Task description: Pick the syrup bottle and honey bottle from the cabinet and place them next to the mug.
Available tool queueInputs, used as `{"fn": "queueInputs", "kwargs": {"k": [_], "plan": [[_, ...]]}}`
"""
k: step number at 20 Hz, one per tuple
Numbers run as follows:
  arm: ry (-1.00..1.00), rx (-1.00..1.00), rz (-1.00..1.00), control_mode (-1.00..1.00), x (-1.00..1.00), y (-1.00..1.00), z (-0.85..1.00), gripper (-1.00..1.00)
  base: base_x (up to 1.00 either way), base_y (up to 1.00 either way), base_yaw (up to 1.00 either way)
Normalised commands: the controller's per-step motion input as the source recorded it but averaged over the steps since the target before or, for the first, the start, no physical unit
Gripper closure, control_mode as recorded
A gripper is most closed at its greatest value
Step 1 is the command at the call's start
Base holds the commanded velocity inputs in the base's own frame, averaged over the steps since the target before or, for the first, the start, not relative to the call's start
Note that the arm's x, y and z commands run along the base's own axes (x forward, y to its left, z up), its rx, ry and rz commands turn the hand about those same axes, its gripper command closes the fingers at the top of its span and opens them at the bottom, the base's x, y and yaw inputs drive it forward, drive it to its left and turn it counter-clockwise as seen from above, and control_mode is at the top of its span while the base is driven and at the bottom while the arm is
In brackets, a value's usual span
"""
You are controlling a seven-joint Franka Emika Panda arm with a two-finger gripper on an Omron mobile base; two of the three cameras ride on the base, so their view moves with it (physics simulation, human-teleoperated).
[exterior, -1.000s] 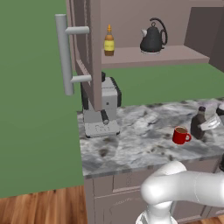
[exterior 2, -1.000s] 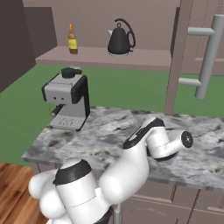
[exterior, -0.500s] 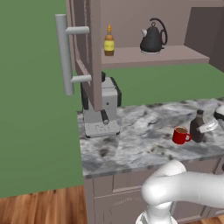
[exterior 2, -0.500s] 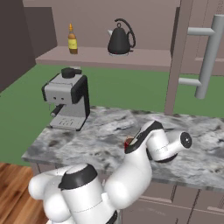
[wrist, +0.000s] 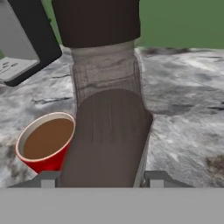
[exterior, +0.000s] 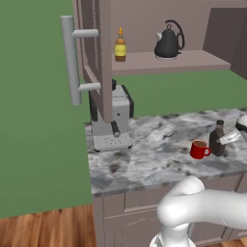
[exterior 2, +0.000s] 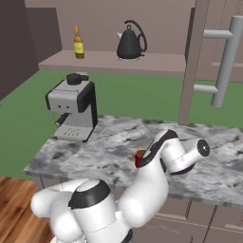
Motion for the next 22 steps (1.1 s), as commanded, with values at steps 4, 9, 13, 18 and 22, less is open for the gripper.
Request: {"fn": "queueInputs", "kwargs": {"k": [4,9,13,18,22], "plan": [[0.00,0.00,0.00,-1.00,0.00,0.00,0.00,1.00,0.00,0.00,0.00],[-0.04,0.00,0.00,-1.00,0.00,0.00,0.00,1.00,0.00,0.00,0.00],[-0.10,0.00,0.00,-1.00,0.00,0.00,0.00,1.00,0.00,0.00,0.00],[-0.04,0.00,0.00,-1.00,0.00,0.00,0.00,1.00,0.00,0.00,0.00],[0.00,0.00,0.00,-1.00,0.00,0.00,0.00,1.00,0.00,0.00,0.00]]}}
